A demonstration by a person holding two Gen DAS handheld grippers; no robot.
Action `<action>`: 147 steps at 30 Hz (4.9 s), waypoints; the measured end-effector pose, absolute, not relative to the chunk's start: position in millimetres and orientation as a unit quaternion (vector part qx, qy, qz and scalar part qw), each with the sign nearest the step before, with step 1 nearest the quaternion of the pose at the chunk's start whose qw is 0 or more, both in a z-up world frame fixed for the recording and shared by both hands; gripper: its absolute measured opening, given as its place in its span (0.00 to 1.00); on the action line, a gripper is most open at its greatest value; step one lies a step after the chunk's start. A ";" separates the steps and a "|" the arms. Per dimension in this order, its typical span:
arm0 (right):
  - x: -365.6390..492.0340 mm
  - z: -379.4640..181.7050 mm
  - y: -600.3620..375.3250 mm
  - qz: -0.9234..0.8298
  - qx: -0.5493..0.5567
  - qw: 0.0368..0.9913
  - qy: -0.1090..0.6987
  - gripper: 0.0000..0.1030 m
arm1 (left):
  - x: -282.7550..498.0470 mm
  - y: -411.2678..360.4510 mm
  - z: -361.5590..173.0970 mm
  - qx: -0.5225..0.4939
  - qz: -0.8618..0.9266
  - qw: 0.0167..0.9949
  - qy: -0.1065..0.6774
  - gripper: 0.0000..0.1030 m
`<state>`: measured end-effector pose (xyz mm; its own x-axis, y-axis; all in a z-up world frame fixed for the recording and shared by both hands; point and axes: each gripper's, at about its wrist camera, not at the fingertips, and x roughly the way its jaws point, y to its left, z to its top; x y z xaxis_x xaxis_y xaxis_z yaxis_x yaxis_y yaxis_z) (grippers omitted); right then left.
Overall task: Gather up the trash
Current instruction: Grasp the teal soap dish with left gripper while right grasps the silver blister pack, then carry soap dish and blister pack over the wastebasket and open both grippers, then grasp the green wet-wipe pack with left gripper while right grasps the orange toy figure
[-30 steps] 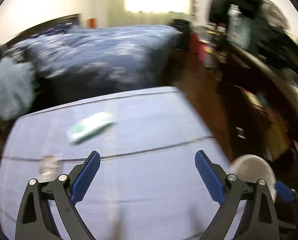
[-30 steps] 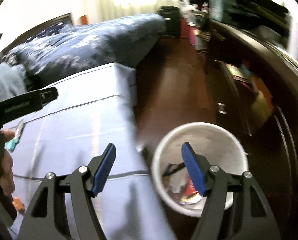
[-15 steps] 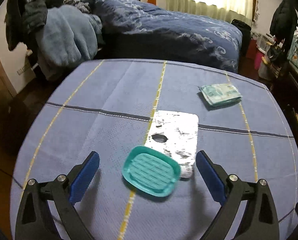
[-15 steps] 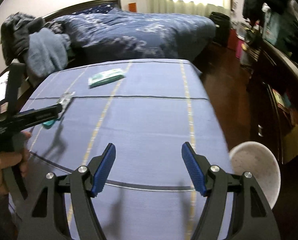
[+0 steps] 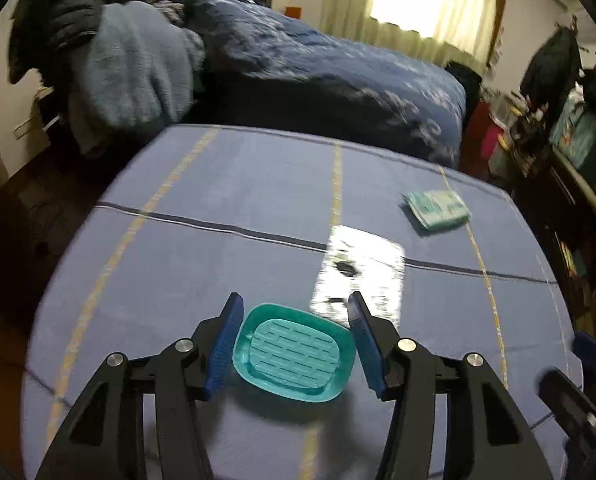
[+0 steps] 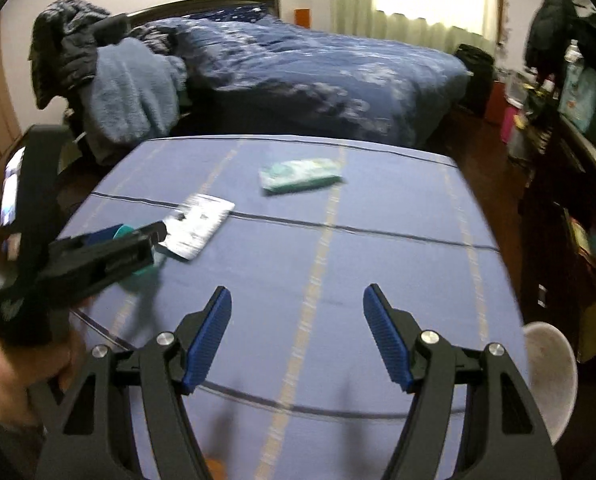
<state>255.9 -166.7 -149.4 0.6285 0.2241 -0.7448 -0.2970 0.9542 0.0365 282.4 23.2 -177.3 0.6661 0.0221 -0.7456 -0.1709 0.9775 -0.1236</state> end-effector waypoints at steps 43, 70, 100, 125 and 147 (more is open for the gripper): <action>283.3 -173.4 -160.5 0.112 0.021 0.871 0.478 0.56 | 231.3 38.6 -133.3 -0.090 0.070 0.924 0.364 0.53; 195.4 -171.6 -349.5 0.009 0.143 0.893 0.427 0.56 | 239.1 -152.1 -108.0 0.047 -0.086 0.931 0.352 0.53; 153.2 -179.6 -506.9 -0.186 0.150 0.886 0.397 0.56 | 259.6 -359.8 -115.2 0.097 -0.304 0.873 0.369 0.53; 179.8 -187.0 -510.3 -0.208 0.085 0.885 0.409 0.74 | 276.0 -379.7 -110.9 0.081 -0.307 0.877 0.360 0.95; 238.7 -161.6 -339.4 0.007 0.003 0.913 0.407 0.79 | 387.8 -158.6 -154.6 0.033 -0.037 0.909 0.413 0.96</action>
<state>238.7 -339.4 -161.6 0.6688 0.0145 -0.7433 -0.0096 0.9999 0.0109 387.8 -158.6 -154.6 0.6554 -0.0400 -0.7543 0.0944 0.9951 0.0293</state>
